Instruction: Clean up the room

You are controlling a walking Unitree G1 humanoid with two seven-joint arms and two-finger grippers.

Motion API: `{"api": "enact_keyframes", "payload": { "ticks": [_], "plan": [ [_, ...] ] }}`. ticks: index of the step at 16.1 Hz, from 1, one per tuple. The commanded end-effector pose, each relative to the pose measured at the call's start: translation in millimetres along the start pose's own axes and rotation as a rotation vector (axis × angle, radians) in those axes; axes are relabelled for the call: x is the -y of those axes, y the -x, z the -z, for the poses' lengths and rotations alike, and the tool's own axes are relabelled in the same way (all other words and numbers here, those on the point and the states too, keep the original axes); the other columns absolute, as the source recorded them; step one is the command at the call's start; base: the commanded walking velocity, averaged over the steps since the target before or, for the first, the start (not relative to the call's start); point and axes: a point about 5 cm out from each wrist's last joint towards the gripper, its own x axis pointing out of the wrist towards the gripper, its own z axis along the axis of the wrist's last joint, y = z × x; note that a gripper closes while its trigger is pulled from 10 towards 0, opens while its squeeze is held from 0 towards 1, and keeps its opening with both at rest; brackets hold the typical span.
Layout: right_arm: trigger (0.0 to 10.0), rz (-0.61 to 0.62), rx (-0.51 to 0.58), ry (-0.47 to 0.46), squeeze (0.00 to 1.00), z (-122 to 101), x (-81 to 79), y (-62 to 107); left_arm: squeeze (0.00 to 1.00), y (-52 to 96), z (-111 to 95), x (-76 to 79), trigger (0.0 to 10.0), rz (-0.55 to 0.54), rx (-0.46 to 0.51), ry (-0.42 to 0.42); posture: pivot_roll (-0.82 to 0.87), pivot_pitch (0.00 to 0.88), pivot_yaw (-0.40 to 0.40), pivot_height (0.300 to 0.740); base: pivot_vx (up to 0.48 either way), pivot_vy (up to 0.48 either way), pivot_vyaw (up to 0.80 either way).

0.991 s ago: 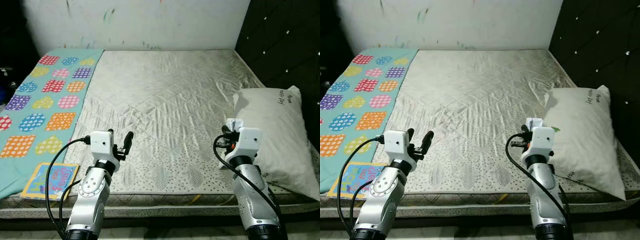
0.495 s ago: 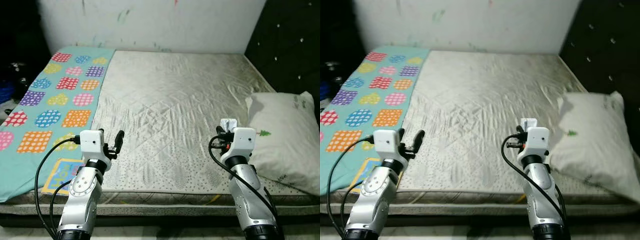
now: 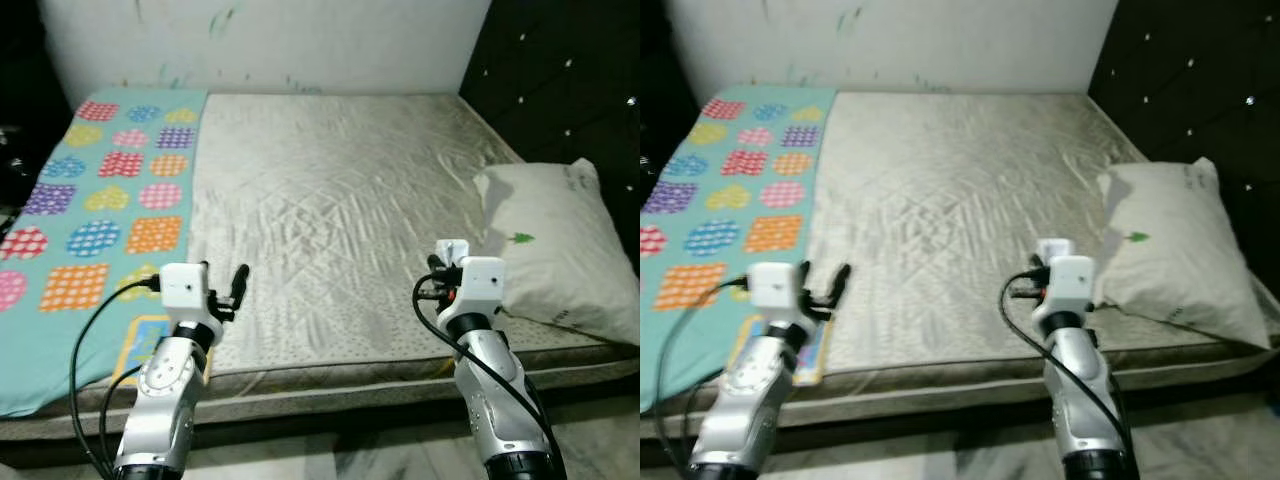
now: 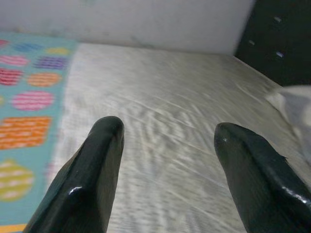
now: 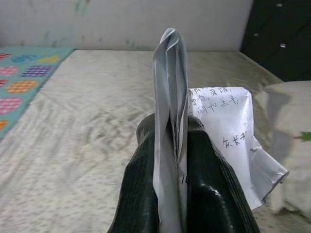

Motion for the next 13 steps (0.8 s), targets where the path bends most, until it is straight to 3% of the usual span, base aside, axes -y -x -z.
{"api": "enact_keyframes", "payload": {
  "ticks": [1,4,13],
  "plan": [
    [10.0,0.022,-0.002,0.016,0.00,-1.3,9.0,0.9,0.00,-1.0,-0.3,8.9,10.0,0.029,0.001,0.027,-0.14,0.080,-0.020,0.740,0.000,0.000,0.00],
    [10.0,0.019,-0.004,0.018,0.00,-0.9,8.2,2.0,0.00,0.9,-1.2,11.6,10.0,0.053,0.007,0.055,-0.14,0.087,-0.020,0.740,0.000,0.000,0.00],
    [10.0,0.011,-0.010,0.018,0.00,0.2,6.1,4.6,0.00,3.9,-0.9,11.9,10.0,0.056,-0.001,0.079,-0.14,0.100,-0.020,0.740,0.248,0.000,0.00]
  ]
}}
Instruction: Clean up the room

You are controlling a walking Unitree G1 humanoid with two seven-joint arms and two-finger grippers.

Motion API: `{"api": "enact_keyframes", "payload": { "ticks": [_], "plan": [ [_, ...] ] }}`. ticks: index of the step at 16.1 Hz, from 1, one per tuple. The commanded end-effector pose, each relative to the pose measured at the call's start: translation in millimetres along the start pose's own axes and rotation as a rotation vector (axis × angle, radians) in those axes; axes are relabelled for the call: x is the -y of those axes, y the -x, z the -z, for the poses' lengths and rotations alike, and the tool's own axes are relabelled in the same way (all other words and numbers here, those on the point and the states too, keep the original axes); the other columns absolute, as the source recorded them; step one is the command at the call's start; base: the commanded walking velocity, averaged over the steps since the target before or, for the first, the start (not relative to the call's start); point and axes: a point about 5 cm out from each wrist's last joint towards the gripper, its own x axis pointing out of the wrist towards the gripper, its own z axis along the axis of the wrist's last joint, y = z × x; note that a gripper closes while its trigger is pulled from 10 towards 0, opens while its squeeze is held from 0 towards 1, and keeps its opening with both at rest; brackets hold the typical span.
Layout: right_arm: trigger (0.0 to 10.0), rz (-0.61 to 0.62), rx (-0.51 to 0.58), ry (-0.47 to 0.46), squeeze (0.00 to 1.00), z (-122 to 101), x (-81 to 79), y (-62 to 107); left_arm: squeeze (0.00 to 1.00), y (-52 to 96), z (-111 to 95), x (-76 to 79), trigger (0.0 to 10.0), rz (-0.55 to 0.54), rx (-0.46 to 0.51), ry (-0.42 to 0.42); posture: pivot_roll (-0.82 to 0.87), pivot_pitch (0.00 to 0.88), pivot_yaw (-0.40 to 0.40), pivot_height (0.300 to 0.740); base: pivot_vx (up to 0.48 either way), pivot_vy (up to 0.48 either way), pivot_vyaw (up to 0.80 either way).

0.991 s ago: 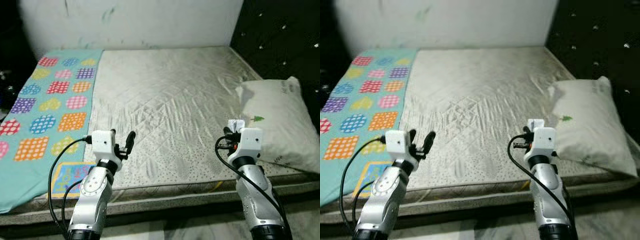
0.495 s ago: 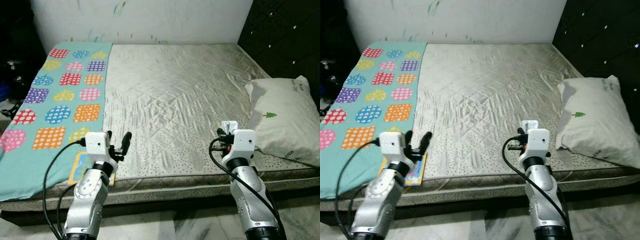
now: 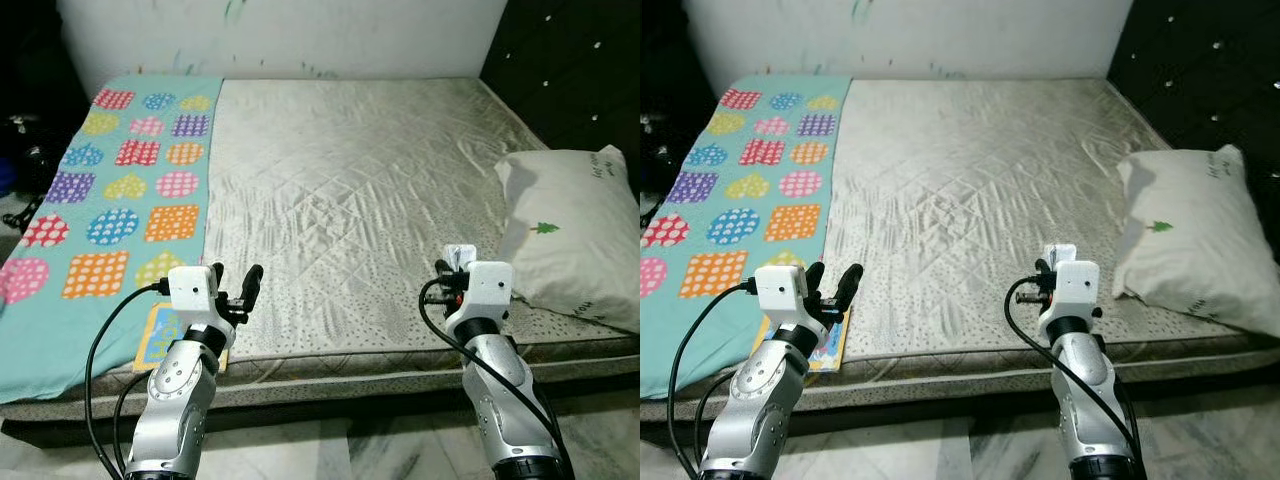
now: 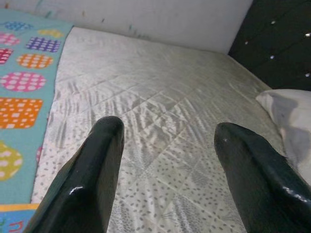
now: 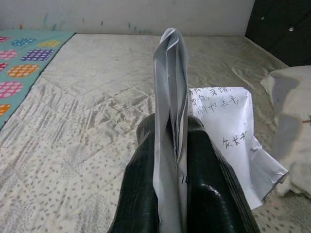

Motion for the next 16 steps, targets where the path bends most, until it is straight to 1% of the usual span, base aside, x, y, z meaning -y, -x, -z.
{"api": "enact_keyframes", "payload": {
  "ticks": [1,10,14,16],
  "plan": [
    [10.0,-0.005,0.009,0.002,0.00,-3.7,-1.1,-0.4,0.00,0.5,-2.1,-0.4,10.0,0.006,-0.002,-0.005,-0.14,0.100,-0.019,0.740,0.251,0.000,0.00],
    [10.0,0.011,0.018,0.005,0.00,-5.7,1.1,-1.5,0.00,-1.2,-2.9,-0.9,10.0,0.010,-0.006,-0.010,-0.14,0.100,-0.014,0.740,0.246,0.000,0.00],
    [10.0,0.013,0.021,0.005,0.00,-6.2,1.9,-2.2,0.00,-1.7,-3.1,-0.3,10.0,0.010,-0.007,-0.015,-0.14,0.098,-0.013,0.740,0.000,0.000,0.00],
    [10.0,0.015,0.020,0.007,0.00,-6.3,2.5,-2.4,0.00,-1.7,-3.9,1.6,10.0,0.029,0.003,-0.009,-0.14,0.098,-0.014,0.740,0.330,0.000,0.00]
  ]
}}
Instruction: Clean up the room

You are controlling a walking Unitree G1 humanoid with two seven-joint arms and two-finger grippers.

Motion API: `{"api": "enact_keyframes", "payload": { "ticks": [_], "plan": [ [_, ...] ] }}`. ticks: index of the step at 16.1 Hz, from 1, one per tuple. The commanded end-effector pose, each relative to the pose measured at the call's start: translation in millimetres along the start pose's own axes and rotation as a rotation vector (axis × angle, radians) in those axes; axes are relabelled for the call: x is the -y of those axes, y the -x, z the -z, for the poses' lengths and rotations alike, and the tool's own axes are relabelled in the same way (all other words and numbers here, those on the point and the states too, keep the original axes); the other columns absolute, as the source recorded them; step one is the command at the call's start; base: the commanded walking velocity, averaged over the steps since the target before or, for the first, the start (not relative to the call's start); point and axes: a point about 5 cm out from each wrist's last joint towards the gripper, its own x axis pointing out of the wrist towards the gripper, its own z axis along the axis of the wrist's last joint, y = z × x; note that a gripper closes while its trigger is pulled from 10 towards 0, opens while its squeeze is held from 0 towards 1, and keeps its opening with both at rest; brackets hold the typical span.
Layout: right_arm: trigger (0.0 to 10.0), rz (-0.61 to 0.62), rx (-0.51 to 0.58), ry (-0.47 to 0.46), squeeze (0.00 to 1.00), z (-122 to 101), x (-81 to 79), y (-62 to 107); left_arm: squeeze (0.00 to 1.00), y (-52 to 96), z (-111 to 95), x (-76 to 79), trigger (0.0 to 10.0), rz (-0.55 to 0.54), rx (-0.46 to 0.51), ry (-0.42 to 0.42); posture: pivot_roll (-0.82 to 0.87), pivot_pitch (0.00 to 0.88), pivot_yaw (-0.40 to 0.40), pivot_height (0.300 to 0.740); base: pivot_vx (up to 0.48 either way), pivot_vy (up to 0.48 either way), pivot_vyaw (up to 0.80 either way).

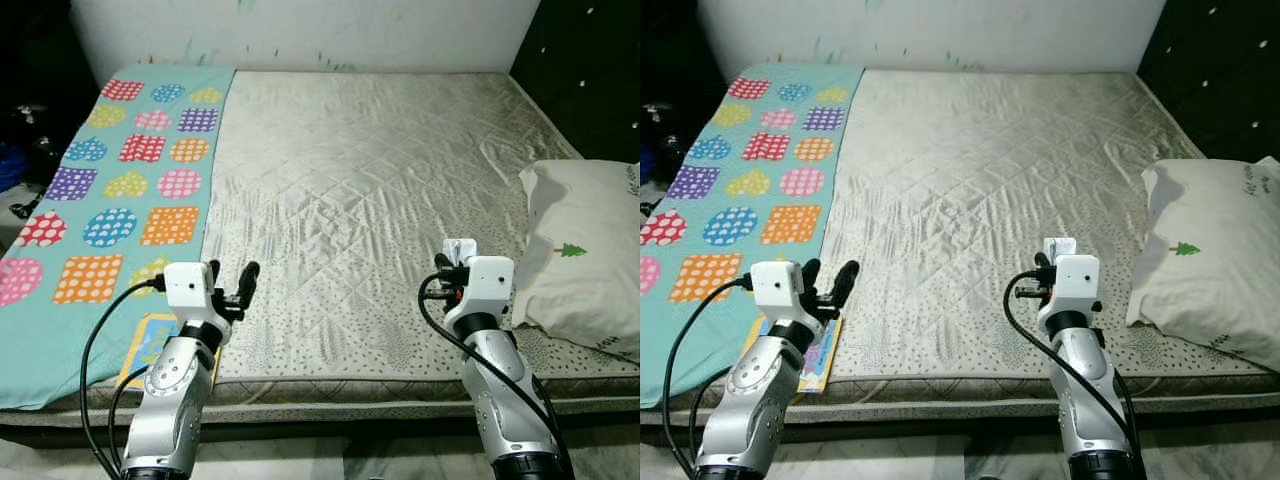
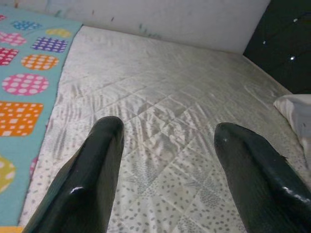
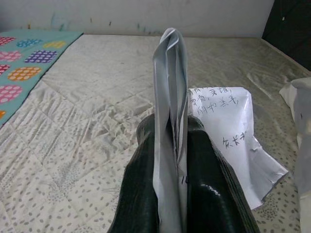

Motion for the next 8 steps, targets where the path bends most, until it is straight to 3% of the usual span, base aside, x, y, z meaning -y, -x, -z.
{"api": "enact_keyframes", "payload": {
  "ticks": [1,3,6,8],
  "plan": [
    [10.0,0.013,0.001,0.005,0.00,-1.0,2.9,-0.1,0.00,-0.4,-0.9,1.7,10.0,0.017,0.001,-0.005,-0.14,0.098,-0.013,0.740,0.356,0.000,0.00],
    [10.0,0.013,0.000,0.004,0.00,-0.9,3.0,-0.3,0.00,-0.7,-0.5,1.3,10.0,0.015,-0.002,-0.005,-0.14,0.099,-0.013,0.740,0.339,0.000,0.00],
    [10.0,0.013,-0.001,0.004,0.00,-0.8,3.1,-0.5,0.00,-1.1,-0.3,0.8,10.0,0.011,-0.005,-0.007,-0.14,0.098,-0.012,0.740,0.256,0.000,-0.80],
    [10.0,0.013,0.000,0.004,0.00,-0.8,3.3,-0.7,0.00,-1.7,0.9,-0.6,10.0,-0.008,-0.015,-0.020,-0.14,0.097,-0.012,0.740,0.000,0.000,-0.26]
  ]
}}
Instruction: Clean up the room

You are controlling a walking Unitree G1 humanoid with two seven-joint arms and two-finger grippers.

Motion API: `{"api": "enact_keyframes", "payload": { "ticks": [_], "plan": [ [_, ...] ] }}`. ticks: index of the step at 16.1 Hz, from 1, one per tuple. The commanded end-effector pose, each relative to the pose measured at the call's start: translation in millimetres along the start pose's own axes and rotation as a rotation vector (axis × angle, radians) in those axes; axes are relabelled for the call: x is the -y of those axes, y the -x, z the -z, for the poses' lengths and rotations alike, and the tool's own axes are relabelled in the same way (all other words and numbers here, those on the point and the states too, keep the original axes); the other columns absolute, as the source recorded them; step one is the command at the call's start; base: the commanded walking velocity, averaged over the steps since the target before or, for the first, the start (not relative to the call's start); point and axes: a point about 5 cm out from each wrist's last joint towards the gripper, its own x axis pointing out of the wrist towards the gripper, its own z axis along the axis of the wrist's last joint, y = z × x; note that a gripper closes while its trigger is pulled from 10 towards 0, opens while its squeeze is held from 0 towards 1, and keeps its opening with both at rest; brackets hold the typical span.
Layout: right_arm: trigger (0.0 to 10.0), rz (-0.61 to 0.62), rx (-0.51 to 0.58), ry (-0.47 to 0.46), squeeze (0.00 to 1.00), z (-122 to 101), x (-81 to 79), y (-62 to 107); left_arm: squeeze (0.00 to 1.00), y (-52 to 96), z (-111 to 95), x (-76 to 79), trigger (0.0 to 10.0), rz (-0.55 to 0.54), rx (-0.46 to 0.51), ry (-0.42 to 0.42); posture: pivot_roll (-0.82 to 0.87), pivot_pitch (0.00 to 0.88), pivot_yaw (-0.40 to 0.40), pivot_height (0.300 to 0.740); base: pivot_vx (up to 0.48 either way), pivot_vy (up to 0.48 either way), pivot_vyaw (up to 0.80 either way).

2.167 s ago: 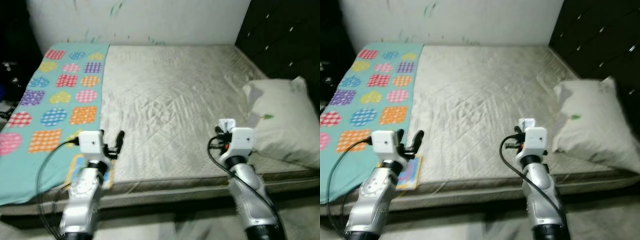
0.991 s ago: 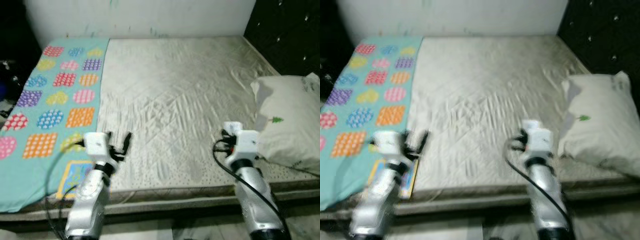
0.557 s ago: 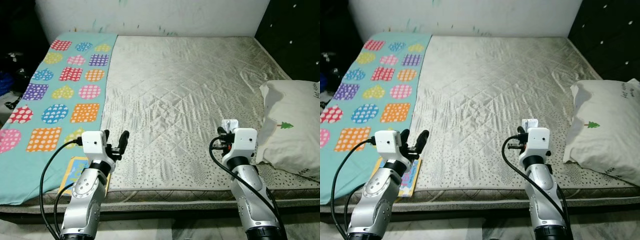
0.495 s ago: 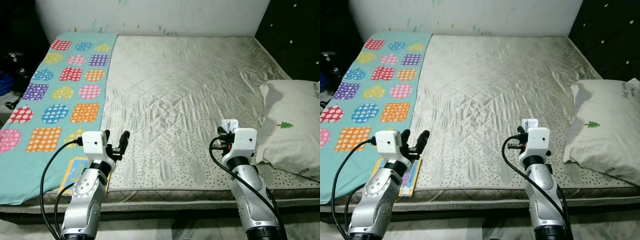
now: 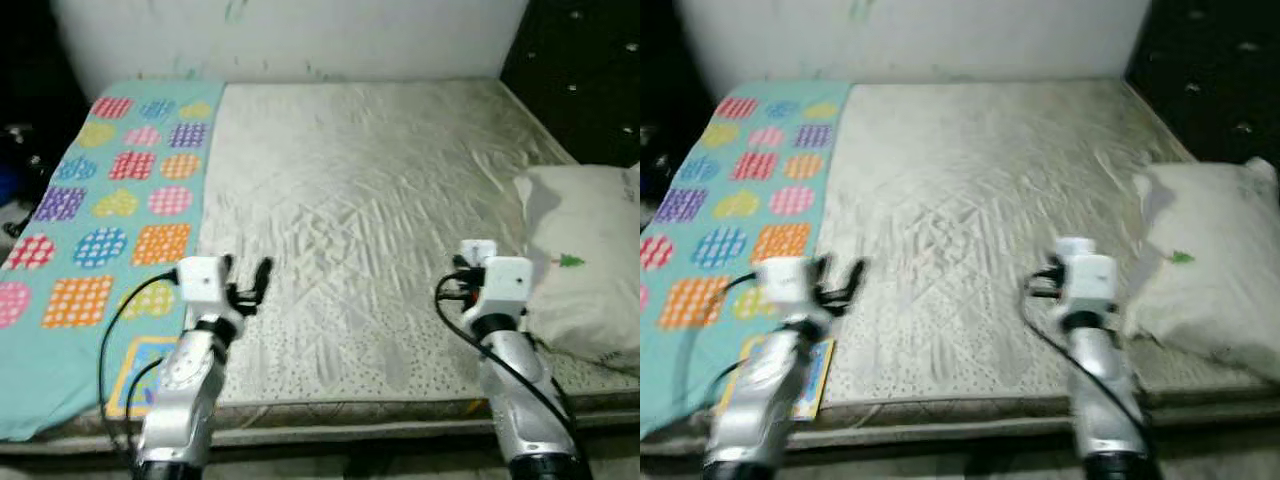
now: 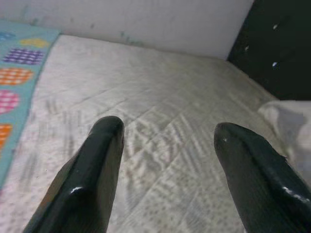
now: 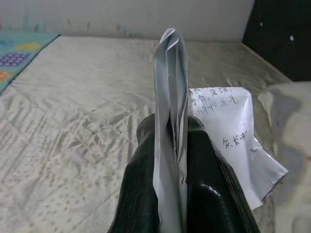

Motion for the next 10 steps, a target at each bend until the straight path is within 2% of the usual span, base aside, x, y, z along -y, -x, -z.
{"api": "enact_keyframes", "payload": {
  "ticks": [1,7,10],
  "plan": [
    [10.0,-0.029,0.003,-0.014,0.00,-0.6,-11.9,-1.8,0.00,8.1,7.9,-16.8,10.0,-0.065,-0.043,-0.017,-0.14,0.097,-0.012,0.740,0.000,0.000,0.00],
    [10.0,-0.027,0.002,-0.011,0.00,-0.4,-10.9,-2.4,0.00,6.8,8.2,-17.2,10.0,-0.062,-0.043,-0.002,-0.15,0.096,-0.013,0.740,0.000,0.000,0.00],
    [10.0,-0.029,0.003,-0.008,0.00,-0.7,-11.4,-2.2,0.00,6.8,7.8,-17.2,10.0,-0.062,-0.038,0.003,-0.15,0.096,-0.013,0.740,0.000,0.300,0.00]
  ]
}}
